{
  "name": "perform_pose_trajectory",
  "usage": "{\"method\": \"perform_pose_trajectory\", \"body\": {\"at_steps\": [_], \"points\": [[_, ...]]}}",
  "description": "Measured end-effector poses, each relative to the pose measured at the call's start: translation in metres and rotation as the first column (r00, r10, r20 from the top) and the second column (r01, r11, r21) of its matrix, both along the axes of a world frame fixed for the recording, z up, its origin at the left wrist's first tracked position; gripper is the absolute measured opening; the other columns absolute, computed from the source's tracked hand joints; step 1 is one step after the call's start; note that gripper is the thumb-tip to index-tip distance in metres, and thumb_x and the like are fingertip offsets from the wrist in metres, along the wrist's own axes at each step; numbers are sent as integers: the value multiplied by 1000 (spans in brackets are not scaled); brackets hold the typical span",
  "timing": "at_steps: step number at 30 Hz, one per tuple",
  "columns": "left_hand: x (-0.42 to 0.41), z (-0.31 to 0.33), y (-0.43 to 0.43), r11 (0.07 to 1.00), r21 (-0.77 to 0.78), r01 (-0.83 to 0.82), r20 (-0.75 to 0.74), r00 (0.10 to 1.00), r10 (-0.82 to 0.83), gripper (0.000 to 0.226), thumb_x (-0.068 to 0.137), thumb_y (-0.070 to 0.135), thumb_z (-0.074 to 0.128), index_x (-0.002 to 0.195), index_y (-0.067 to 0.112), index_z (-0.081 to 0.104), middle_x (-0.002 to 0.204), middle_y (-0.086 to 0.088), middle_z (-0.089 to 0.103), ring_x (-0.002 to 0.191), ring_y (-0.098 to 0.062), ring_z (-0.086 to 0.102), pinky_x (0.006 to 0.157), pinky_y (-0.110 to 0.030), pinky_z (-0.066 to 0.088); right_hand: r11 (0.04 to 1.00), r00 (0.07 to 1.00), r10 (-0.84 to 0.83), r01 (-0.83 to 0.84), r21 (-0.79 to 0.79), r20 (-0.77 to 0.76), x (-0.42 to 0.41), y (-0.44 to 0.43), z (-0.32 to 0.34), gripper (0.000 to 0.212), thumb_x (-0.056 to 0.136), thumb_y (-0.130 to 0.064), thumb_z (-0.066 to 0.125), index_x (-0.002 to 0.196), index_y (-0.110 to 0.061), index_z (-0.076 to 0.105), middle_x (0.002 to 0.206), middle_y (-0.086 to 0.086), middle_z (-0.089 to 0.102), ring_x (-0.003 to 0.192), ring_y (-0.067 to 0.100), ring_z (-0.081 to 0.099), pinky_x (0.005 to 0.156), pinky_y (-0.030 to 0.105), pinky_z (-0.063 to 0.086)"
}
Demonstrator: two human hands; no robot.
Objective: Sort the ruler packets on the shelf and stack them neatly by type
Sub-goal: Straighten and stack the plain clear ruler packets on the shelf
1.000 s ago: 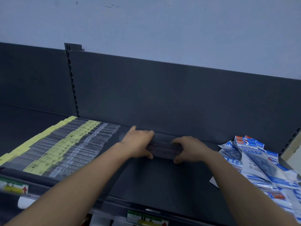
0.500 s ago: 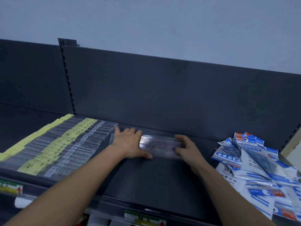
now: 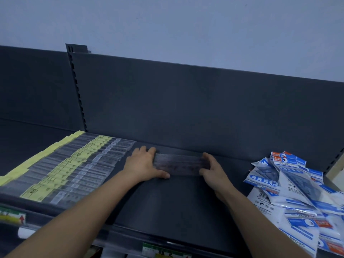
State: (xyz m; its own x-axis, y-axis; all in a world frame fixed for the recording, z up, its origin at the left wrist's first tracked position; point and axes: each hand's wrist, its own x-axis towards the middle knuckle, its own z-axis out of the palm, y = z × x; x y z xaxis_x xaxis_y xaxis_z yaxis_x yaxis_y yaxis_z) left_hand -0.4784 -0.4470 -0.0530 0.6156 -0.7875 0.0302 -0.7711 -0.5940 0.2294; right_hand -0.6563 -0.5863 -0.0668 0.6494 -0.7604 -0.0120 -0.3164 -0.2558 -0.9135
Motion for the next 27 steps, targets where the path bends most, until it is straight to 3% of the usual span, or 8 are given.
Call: {"method": "perform_pose_trajectory", "body": {"at_steps": [4,12,15,17,19,22,25,27], "points": [[2,-3,-3,977,-203,66,-137,986,-95,95,59,59,81,138,25,42,121,-1,44,124,-22,40,102,-35,39,999,1000,5,-7,48,29,6,3,-1,71,87,3,50,151,-20,28,151,-3,35,135,12,36,105,20,29],[11,-5,2,977,-165,137,-119,980,-158,103,64,61,78,147,20,32,123,-2,41,126,-22,37,107,-31,34,976,973,108,-142,-162,-202,7,3,-2,70,94,-18,53,155,-20,18,162,-4,-11,149,14,1,112,20,12],[12,-5,2,980,-150,130,-125,981,-150,104,63,61,78,146,20,33,124,-2,40,126,-21,38,106,-32,36,960,973,107,-155,-235,-205,8,5,0,67,95,-19,53,154,-17,21,162,-3,-5,149,13,1,113,19,8],[10,-6,0,962,-234,138,-101,981,-165,97,63,56,81,142,19,39,122,0,43,123,-20,42,104,-31,37,974,988,88,-112,-195,-129,8,4,3,62,96,-16,50,153,-17,25,161,-4,6,147,11,9,107,15,11],[6,-7,-2,948,-291,131,-71,985,-158,85,65,55,79,135,20,46,118,1,45,120,-20,43,101,-31,38,952,984,84,-127,-280,-160,5,3,2,58,95,-10,49,150,-15,31,158,0,16,145,13,18,108,16,15],[5,-8,1,990,-130,60,66,996,-52,77,68,75,61,124,23,49,118,0,44,123,-21,38,108,-46,30,875,947,83,-218,-431,-311,0,1,-5,60,94,-9,46,150,-15,29,149,2,27,136,18,30,112,24,26],[9,-7,3,999,17,38,218,975,-41,82,68,85,46,121,22,47,128,1,42,133,-20,31,112,-62,1,847,922,57,-248,-471,-383,1,1,-5,61,97,-16,42,153,-14,18,151,5,20,138,20,22,114,26,21],[11,-5,2,995,9,97,211,973,-97,72,71,81,50,111,22,42,125,1,51,127,-20,43,115,-55,11,841,917,62,-260,-474,-394,4,3,-3,61,99,-21,39,154,-15,13,154,6,13,141,22,14,115,27,16]]}}
